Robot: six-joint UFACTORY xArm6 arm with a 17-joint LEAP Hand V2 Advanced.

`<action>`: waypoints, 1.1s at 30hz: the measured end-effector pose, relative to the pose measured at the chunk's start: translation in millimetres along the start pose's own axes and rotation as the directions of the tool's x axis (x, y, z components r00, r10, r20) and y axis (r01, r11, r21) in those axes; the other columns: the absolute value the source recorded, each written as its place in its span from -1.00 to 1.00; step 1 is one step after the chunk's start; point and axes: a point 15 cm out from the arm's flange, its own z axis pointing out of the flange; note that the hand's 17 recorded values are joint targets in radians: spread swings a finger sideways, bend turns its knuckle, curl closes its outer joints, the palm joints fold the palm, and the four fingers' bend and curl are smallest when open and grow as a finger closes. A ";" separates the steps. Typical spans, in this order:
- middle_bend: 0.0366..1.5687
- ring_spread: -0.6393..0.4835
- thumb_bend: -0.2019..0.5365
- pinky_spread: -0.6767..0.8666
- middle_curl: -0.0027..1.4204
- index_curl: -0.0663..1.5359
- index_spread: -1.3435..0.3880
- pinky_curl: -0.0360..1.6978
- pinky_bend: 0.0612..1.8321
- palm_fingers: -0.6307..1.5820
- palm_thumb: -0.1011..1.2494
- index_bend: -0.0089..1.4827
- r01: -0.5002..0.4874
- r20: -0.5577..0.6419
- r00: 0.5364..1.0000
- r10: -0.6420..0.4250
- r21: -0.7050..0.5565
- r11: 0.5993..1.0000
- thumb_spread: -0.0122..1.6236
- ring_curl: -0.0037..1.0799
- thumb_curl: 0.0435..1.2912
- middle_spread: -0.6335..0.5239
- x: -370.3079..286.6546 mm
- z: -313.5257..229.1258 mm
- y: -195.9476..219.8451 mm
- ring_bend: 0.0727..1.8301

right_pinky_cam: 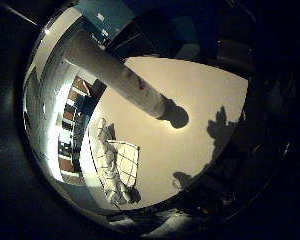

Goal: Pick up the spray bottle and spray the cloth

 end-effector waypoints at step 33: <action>-0.67 0.48 -0.52 0.35 -0.43 -0.54 0.42 -0.62 -0.59 -0.26 0.12 -0.77 -0.001 -0.008 1.000 0.001 -0.014 1.000 0.30 -0.42 -0.51 0.34 24.6 16.9 -18.9 -0.50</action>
